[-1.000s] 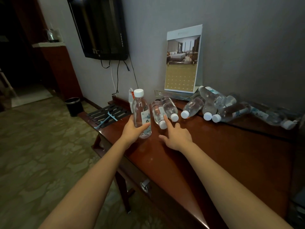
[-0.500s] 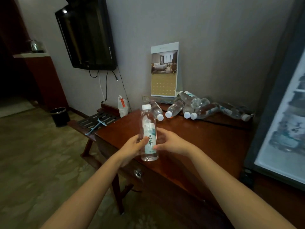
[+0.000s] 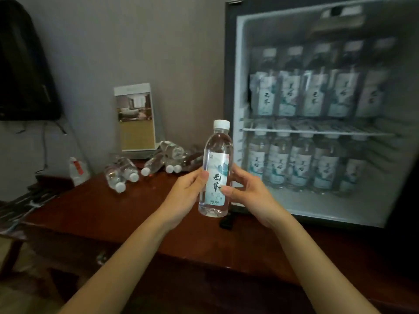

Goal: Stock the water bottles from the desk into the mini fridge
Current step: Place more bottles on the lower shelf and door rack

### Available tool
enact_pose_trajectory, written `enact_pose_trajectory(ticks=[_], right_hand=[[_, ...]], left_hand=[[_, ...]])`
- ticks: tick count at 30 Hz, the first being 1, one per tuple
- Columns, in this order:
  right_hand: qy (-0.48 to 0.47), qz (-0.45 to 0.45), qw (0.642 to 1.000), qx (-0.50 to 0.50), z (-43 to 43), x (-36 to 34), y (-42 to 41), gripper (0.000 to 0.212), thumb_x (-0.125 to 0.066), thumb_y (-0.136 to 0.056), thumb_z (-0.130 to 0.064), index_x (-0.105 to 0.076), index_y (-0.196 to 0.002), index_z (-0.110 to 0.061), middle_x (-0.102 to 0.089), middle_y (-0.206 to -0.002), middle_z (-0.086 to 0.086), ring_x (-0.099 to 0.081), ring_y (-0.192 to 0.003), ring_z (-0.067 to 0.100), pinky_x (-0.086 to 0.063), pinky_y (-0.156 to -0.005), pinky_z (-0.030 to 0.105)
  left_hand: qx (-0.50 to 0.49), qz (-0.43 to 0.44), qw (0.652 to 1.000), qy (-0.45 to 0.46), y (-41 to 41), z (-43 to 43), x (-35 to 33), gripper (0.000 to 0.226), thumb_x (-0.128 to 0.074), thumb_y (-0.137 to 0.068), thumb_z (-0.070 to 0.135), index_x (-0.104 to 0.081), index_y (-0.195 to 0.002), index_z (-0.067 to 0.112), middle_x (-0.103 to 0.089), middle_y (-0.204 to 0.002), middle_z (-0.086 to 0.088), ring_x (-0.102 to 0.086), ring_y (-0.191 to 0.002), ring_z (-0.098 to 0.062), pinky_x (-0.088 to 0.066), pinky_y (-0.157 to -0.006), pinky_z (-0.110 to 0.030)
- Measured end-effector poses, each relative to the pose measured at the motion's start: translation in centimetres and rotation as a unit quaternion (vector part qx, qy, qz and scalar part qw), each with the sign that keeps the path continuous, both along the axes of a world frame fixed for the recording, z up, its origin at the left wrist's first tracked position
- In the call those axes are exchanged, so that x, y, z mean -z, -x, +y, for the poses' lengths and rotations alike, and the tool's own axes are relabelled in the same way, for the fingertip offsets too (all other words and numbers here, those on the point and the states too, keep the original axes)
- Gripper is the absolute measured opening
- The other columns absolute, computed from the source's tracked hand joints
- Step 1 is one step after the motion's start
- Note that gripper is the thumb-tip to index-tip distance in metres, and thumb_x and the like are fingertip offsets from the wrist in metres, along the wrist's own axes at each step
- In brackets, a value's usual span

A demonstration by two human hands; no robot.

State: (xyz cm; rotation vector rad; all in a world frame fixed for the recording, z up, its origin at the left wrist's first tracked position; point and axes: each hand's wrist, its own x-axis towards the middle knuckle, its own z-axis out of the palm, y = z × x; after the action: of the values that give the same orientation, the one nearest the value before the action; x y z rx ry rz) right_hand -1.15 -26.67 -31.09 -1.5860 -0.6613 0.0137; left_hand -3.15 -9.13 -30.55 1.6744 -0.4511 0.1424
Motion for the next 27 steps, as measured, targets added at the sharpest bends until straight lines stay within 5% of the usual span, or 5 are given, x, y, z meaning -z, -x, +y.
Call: enact_pose_trajectory(ticks=[9,14,17,20,27], right_hand=[[0.011,-0.077,0.975,0.21,-15.5,-4.2,8.5,0.047,-0.065,-0.085,-0.017,-0.053,-0.127,-0.034,-0.066,-0.111,-0.001,-0.064,-0.103,0.017,-0.055,-0.079,0.03],[0.043,-0.13,0.94,0.312,-21.3,-7.9,15.8,0.051,-0.062,-0.083,-0.022,-0.048,-0.129,-0.038,-0.066,-0.114,-0.004,-0.067,-0.097,0.016,-0.055,-0.085,0.034],[0.045,-0.151,0.914,0.375,-24.4,-10.0,20.1,0.052,-0.06,-0.087,-0.012,-0.046,-0.134,-0.028,-0.063,-0.118,0.005,-0.066,-0.097,0.03,-0.053,-0.09,0.042],[0.05,-0.173,0.875,0.449,-27.1,-11.6,23.9,0.056,-0.06,-0.088,-0.007,-0.043,-0.137,-0.026,-0.059,-0.121,0.008,-0.062,-0.099,0.036,-0.05,-0.092,0.047],[0.087,-0.261,0.788,0.551,-32.5,-15.0,30.9,0.061,-0.052,-0.09,0.001,-0.04,-0.134,-0.04,-0.062,-0.114,-0.006,-0.064,-0.095,0.008,-0.051,-0.075,0.018]], left_hand=[[0.158,-0.075,0.984,0.027,1.7,-16.7,-4.1,0.036,-0.043,-0.083,0.048,-0.063,-0.106,0.027,-0.072,-0.1,0.009,-0.068,-0.094,-0.009,-0.054,-0.07,-0.017],[0.22,-0.147,0.963,0.044,4.9,-24.5,-7.0,0.061,-0.048,-0.075,0.057,-0.062,-0.119,0.017,-0.069,-0.114,-0.001,-0.066,-0.102,-0.012,-0.055,-0.085,-0.031],[0.245,-0.227,0.94,0.069,7.4,-28.9,-8.9,0.057,-0.048,-0.082,0.047,-0.059,-0.125,0.012,-0.071,-0.091,0.022,-0.063,-0.082,0.01,-0.047,-0.069,-0.006],[0.266,-0.26,0.923,0.097,10.5,-32.9,-10.9,0.059,-0.051,-0.081,0.045,-0.057,-0.128,0.01,-0.069,-0.108,0.01,-0.06,-0.09,0.014,-0.045,-0.073,-0.004],[0.329,-0.307,0.885,0.117,17.1,-40.7,-15.6,0.058,-0.054,-0.088,0.035,-0.042,-0.139,0.011,-0.059,-0.128,-0.003,-0.054,-0.112,0.002,-0.047,-0.092,-0.015]])
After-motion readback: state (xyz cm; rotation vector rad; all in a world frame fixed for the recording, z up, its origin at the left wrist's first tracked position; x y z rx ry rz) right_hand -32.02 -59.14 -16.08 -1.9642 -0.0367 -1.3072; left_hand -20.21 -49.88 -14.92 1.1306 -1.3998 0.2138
